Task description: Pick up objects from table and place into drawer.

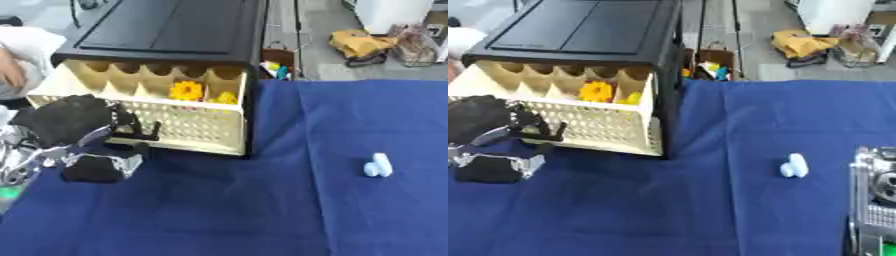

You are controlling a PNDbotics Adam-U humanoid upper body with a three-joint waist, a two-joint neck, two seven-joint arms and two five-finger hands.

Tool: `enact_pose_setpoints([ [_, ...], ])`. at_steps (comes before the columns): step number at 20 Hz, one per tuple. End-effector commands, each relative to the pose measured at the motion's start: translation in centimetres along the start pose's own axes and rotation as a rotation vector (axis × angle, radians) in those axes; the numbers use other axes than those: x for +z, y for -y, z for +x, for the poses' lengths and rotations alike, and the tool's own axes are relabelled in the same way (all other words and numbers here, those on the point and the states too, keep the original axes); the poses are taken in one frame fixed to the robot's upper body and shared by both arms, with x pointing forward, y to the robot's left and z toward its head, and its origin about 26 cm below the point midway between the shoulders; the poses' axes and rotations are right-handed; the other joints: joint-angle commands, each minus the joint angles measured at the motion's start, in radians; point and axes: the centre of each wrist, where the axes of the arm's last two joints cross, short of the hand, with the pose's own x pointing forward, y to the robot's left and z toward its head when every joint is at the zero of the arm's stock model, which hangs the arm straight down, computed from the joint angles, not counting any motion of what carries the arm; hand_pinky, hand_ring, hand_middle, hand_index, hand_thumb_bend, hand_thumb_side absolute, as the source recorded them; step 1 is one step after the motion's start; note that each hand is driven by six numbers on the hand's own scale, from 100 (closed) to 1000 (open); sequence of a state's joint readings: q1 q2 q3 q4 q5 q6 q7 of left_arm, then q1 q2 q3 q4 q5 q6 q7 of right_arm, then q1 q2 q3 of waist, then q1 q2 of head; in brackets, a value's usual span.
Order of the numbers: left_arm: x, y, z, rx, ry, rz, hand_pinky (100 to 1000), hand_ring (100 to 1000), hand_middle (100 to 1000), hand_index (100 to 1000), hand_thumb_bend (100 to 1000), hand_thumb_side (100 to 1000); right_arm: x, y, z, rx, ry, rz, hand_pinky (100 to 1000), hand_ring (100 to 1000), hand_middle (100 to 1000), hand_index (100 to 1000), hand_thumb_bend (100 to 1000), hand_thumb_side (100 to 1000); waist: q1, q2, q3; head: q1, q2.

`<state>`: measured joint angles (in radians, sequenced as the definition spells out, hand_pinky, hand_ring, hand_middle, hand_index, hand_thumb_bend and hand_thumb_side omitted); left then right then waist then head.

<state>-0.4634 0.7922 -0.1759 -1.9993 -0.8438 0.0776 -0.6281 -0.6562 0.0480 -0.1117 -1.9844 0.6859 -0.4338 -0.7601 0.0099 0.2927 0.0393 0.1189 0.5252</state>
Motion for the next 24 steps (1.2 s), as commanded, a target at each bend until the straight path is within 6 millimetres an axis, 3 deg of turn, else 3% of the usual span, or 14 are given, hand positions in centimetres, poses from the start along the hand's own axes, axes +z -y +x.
enact_pose_setpoints([
  [1,0.4,-0.4,-0.6,-0.012,0.009,-0.015,100,100,161,907,100,749,-0.6,0.0,0.3,-0.014,0.037,-0.025,701,732,577,713,100,973,0.002,-0.021,0.003,-0.001,-0.004],
  [10,1.0,-2.0,-1.7,-0.010,0.028,0.015,100,100,158,963,100,749,-0.6,0.2,0.2,-0.005,0.035,-0.025,702,732,577,712,100,971,0.003,-0.025,0.014,-0.006,0.005],
  [24,3.2,-5.8,-4.6,0.039,-0.006,0.242,100,100,146,972,100,753,-0.8,0.4,0.0,0.012,0.043,-0.024,701,732,577,711,100,974,0.005,-0.029,0.024,-0.016,0.012],
])
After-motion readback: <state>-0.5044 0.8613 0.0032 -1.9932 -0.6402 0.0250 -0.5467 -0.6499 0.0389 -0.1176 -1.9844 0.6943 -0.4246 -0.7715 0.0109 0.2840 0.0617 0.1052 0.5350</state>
